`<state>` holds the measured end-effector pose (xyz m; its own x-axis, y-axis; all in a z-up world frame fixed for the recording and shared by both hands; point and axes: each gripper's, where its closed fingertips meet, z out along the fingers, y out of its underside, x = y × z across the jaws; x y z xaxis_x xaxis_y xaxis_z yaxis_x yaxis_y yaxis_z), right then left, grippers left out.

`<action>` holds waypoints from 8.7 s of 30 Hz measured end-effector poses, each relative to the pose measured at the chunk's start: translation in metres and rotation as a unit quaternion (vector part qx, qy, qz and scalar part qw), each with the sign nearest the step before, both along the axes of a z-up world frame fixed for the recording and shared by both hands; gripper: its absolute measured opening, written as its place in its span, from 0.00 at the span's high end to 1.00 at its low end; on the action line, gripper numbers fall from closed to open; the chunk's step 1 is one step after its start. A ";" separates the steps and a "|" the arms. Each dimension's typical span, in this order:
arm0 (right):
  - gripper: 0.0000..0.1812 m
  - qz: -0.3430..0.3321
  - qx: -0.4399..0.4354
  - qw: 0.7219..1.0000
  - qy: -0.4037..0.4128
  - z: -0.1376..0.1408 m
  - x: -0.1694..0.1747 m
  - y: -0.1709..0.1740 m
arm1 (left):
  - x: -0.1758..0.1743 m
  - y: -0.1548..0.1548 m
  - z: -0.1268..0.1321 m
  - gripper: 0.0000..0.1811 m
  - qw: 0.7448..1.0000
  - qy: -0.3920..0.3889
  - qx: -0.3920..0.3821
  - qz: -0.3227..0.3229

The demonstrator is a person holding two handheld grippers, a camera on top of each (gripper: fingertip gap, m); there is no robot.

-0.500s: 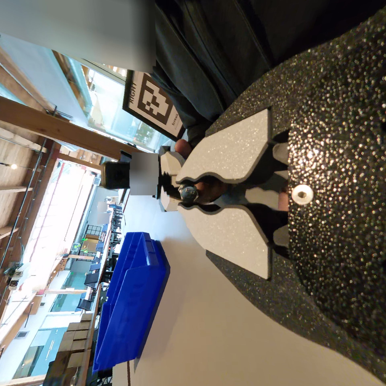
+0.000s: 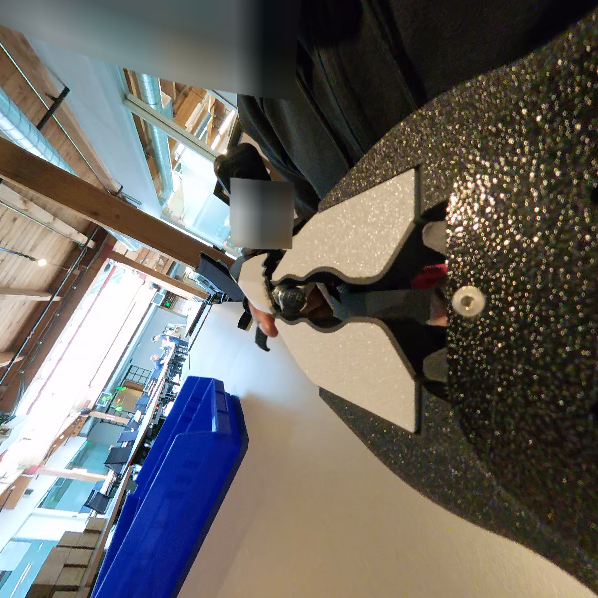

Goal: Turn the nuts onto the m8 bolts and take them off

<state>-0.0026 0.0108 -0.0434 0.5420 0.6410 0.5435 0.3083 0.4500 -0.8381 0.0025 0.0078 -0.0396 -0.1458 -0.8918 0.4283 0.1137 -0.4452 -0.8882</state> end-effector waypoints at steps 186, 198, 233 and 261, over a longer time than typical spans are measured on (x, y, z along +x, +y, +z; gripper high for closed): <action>0.92 0.095 -0.294 0.946 0.095 -0.004 0.024 -0.003 | 0.023 0.001 -0.007 0.92 0.997 0.037 0.065 -0.013; 0.85 0.018 0.005 0.997 -0.080 -0.005 0.026 -0.002 | 0.023 0.004 -0.005 0.92 0.999 0.020 0.014 -0.020; 0.92 0.198 -0.446 0.855 0.174 -0.004 0.002 -0.010 | 0.010 -0.004 -0.002 0.92 0.995 0.022 0.090 0.048; 0.88 0.181 -0.397 0.881 0.183 -0.007 0.014 -0.004 | 0.015 0.006 -0.004 0.92 0.997 0.020 0.061 0.047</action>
